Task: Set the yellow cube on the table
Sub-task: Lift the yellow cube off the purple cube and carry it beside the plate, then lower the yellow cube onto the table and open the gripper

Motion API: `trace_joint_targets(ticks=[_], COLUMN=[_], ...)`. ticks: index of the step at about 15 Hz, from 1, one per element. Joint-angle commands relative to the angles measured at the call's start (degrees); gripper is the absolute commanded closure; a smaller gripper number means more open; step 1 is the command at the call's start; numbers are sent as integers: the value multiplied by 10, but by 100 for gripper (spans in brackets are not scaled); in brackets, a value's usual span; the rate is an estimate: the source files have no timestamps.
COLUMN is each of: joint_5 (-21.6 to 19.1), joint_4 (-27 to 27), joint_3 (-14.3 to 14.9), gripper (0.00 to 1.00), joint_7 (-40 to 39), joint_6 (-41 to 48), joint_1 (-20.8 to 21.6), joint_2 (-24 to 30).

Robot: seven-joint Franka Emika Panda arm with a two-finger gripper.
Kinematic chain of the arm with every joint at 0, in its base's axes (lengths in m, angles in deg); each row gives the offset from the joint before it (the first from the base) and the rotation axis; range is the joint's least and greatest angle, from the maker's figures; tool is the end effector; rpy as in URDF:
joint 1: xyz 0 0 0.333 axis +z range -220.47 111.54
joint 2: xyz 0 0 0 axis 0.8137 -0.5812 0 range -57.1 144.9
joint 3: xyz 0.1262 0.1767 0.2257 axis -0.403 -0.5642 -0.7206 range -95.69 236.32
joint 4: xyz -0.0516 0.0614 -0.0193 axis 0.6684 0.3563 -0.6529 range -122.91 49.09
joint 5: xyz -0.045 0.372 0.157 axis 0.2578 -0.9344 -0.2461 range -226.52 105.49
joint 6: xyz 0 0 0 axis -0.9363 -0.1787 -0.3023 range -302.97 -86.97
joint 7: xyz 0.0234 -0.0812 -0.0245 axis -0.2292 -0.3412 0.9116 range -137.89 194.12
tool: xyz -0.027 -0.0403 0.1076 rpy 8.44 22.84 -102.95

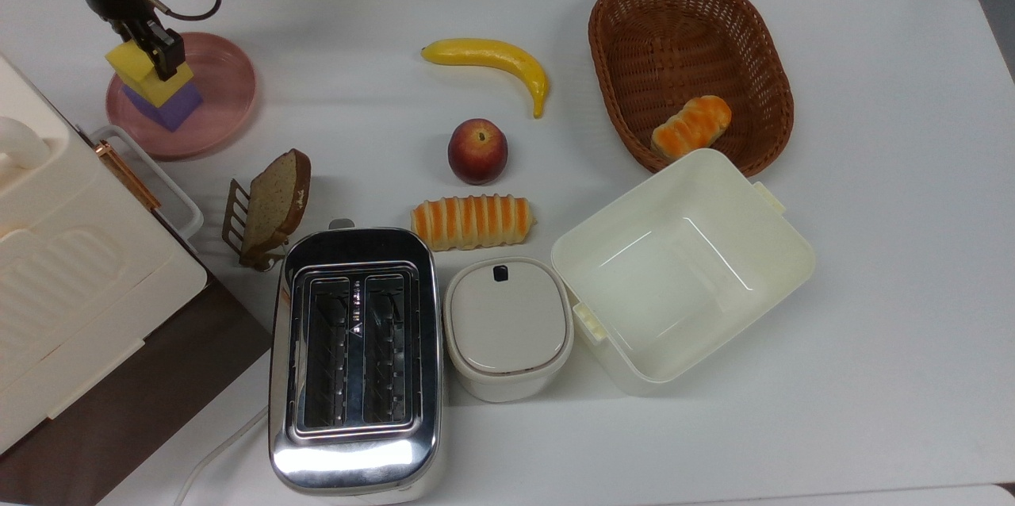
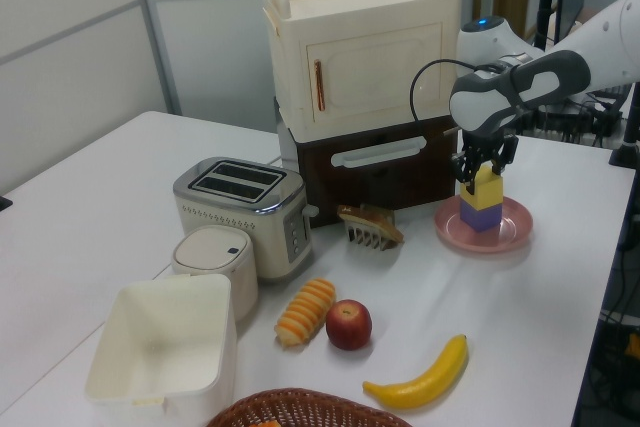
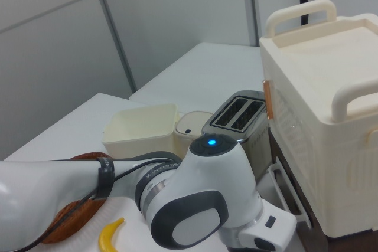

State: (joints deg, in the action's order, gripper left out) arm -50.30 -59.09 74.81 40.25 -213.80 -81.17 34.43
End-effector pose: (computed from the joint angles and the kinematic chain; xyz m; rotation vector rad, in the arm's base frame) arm 0.5197 -0.3224 0.3795 2.8118 -0.9560 0.0672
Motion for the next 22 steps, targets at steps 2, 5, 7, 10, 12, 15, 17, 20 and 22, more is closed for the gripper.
trace_joint_targets(ticks=[2,5,7,10,12,15,17,20,22], joint_5=[12,13,12,13,12,13,13,12,13], joint_4=[-15,-12,-13,-11,-9,-8,-8,-8,-6], joint_3=[-2,-7,-15,-16,-17,-17,-17,-17,-17], gripper=[86,84,84,84,81,0,0,0,0], joint_7=[11,19,19,32,33,33,33,33,32], joint_6=[-1,41,59,64,63,63,64,64,66], joint_1=[40,84,111,159,175,184,184,184,184], joint_2=[35,45,47,40,40,40,40,40,46])
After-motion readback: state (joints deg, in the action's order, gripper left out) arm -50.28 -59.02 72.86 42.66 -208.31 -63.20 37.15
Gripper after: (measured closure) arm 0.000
